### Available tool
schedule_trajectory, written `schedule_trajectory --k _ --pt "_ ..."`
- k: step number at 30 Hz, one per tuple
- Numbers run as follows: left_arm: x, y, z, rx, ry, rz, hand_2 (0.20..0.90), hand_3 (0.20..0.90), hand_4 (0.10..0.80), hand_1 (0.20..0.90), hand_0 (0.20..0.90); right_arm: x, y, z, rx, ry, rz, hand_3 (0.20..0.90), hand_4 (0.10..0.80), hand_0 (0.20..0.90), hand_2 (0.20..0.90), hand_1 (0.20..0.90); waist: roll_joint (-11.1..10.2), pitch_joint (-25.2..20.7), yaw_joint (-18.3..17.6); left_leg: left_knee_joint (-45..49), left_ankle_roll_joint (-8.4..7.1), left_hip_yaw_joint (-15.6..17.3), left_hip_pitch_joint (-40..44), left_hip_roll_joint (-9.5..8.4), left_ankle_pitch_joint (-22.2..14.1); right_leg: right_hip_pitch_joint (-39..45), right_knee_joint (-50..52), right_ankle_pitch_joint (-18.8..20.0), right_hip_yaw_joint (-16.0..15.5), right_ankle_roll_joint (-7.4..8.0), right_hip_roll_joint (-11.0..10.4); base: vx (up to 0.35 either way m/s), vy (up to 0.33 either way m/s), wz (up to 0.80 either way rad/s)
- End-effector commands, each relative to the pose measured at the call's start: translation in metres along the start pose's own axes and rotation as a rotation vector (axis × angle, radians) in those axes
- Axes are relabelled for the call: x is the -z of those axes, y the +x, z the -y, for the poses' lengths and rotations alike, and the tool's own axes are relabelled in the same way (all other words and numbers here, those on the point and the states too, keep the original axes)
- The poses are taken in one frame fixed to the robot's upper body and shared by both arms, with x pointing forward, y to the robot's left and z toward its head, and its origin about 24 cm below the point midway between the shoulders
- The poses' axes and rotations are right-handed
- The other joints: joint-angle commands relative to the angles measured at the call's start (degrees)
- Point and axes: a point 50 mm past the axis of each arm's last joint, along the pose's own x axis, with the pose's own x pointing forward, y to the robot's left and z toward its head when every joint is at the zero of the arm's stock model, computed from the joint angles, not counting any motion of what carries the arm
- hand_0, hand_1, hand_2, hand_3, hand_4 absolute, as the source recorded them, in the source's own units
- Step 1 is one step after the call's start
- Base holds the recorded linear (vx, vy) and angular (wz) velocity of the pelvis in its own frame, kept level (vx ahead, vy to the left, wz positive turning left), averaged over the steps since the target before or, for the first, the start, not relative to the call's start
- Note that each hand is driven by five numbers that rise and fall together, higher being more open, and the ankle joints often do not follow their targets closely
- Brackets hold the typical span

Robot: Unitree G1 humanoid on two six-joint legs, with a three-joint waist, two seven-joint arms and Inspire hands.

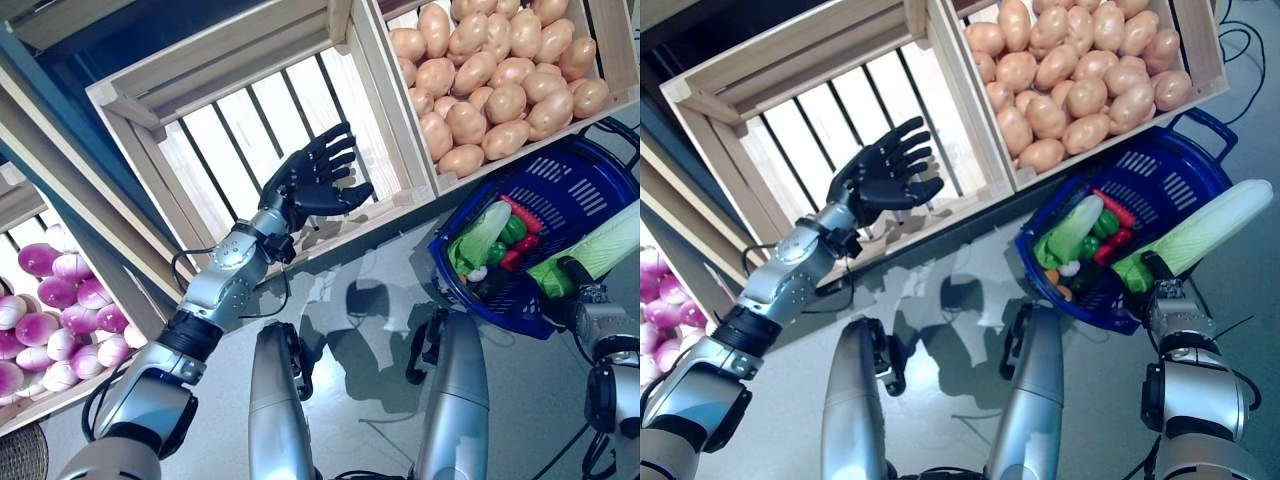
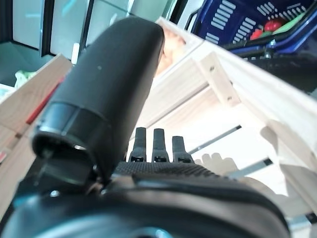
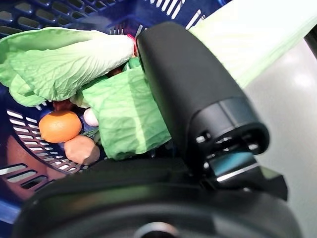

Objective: Put vegetables into the basket

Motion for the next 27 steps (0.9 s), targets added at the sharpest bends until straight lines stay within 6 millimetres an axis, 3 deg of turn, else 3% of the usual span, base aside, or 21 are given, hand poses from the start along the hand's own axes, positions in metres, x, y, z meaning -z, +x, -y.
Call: schedule_trajectory --k 1,2,3,4,9,13,27 --pt "-0.068 0.012 0.021 0.119 0.044 0.247 0.900 0.900 0.800 0.900 0.900 -0.012 -0.001 -0.001 -0.063 -0.260 0.088 0.300 0.400 0.300 0.300 0.300 0.2 -3.9 0.0 2.5 2.64 6.0 -0.4 -1.96 -3.1 2.0 1.6 1.3 1.3 -0.17 3.1 0.000 0.000 0.00" --pt "-0.069 0.011 0.020 0.119 0.046 0.248 0.900 0.900 0.800 0.900 0.900 -0.014 -0.002 -0.002 -0.074 -0.304 0.091 0.481 0.521 0.481 0.481 0.481 0.1 -3.9 0.1 2.6 2.70 6.0 -0.6 -1.90 -3.1 1.7 1.8 1.4 1.3 -0.20 3.0 0.000 0.000 0.00" --pt "-0.070 0.010 0.019 0.120 0.050 0.248 0.900 0.900 0.800 0.900 0.900 -0.016 -0.002 -0.002 -0.086 -0.361 0.098 0.606 0.604 0.606 0.606 0.606 0.0 -3.9 0.1 2.9 2.78 6.0 -0.9 -1.92 -3.2 1.5 1.8 1.4 1.3 -0.26 3.0 0.000 0.000 0.00" --pt "-0.070 0.010 0.019 0.125 0.054 0.248 0.900 0.900 0.800 0.900 0.900 -0.019 -0.003 -0.003 -0.093 -0.402 0.094 0.900 0.800 0.900 0.900 0.900 -0.1 -3.9 0.2 3.0 2.86 6.0 -1.3 -1.91 -3.2 1.1 2.1 1.4 1.3 -0.28 2.9 -0.032 -0.023 0.02" --pt "-0.072 0.009 0.018 0.133 0.061 0.243 0.900 0.900 0.800 0.900 0.900 -0.032 -0.006 -0.009 -0.121 -0.583 0.153 0.900 0.800 0.900 0.900 0.900 -0.5 -4.0 0.4 3.7 3.01 5.8 -2.6 -1.87 -3.1 -0.3 2.7 1.6 1.1 -0.38 2.7 -0.009 -0.004 0.01" --pt "-0.073 0.008 0.015 0.130 0.063 0.246 0.900 0.900 0.800 0.900 0.900 -0.031 -0.007 -0.013 -0.134 -0.672 0.160 0.900 0.800 0.900 0.900 0.900 -0.8 -3.9 0.6 4.0 3.29 5.9 -3.4 -1.64 -3.1 -1.2 3.0 1.8 1.1 -0.32 2.5 -0.016 0.005 0.05" --pt "-0.076 0.007 0.013 0.158 0.052 0.255 0.900 0.900 0.800 0.900 0.900 -0.010 0.000 0.002 -0.116 -0.574 0.068 0.900 0.800 0.900 0.900 0.900 -1.2 -5.4 1.2 0.8 3.30 5.4 -0.9 -1.09 -2.0 1.4 0.0 2.4 0.6 0.16 2.9 0.008 -0.004 0.00"
